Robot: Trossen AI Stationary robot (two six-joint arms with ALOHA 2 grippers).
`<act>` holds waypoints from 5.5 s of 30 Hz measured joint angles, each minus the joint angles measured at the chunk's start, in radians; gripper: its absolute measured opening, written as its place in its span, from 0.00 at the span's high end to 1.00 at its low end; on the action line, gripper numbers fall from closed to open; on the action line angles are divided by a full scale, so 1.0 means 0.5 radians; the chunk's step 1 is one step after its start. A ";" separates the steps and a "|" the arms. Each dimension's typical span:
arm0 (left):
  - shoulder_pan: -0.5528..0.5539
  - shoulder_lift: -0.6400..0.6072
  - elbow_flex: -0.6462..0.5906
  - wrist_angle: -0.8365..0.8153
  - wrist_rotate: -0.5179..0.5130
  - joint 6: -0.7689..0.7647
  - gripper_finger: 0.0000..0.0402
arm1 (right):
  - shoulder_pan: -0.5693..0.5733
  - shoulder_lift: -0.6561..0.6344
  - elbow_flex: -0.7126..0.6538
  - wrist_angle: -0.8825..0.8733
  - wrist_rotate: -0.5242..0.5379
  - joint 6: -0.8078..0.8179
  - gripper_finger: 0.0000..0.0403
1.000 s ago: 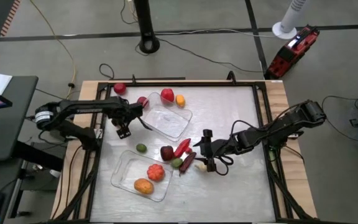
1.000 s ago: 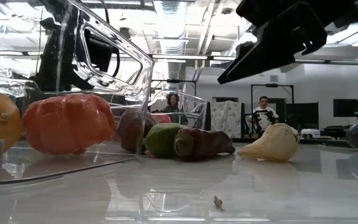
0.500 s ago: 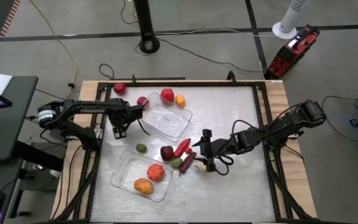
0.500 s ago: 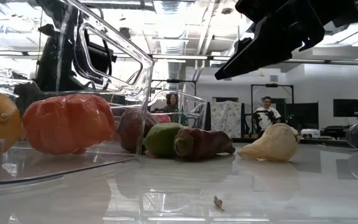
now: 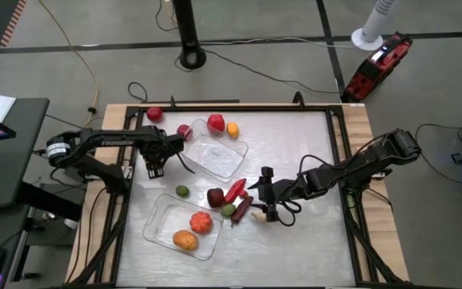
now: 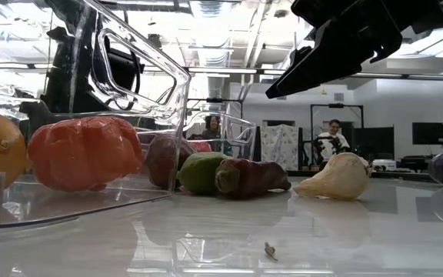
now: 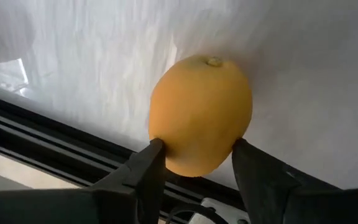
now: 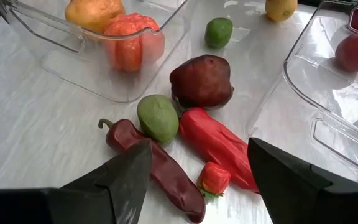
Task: Sort produce into baskets
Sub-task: Put the left lemon into the top transparent bin, then put the left red tomato into the top transparent bin
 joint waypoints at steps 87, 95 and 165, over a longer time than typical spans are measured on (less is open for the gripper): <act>-1.150 -0.162 0.707 0.209 0.889 -0.895 0.49 | 0.093 -0.194 0.002 -0.268 0.296 0.142 0.27; -1.466 -0.142 0.706 0.369 0.776 -1.186 0.44 | 0.092 -0.195 0.002 -0.294 0.308 0.158 0.27; 1.122 0.303 0.528 0.918 -0.132 -0.166 0.26 | 0.090 -0.195 0.002 -0.243 0.298 0.126 0.27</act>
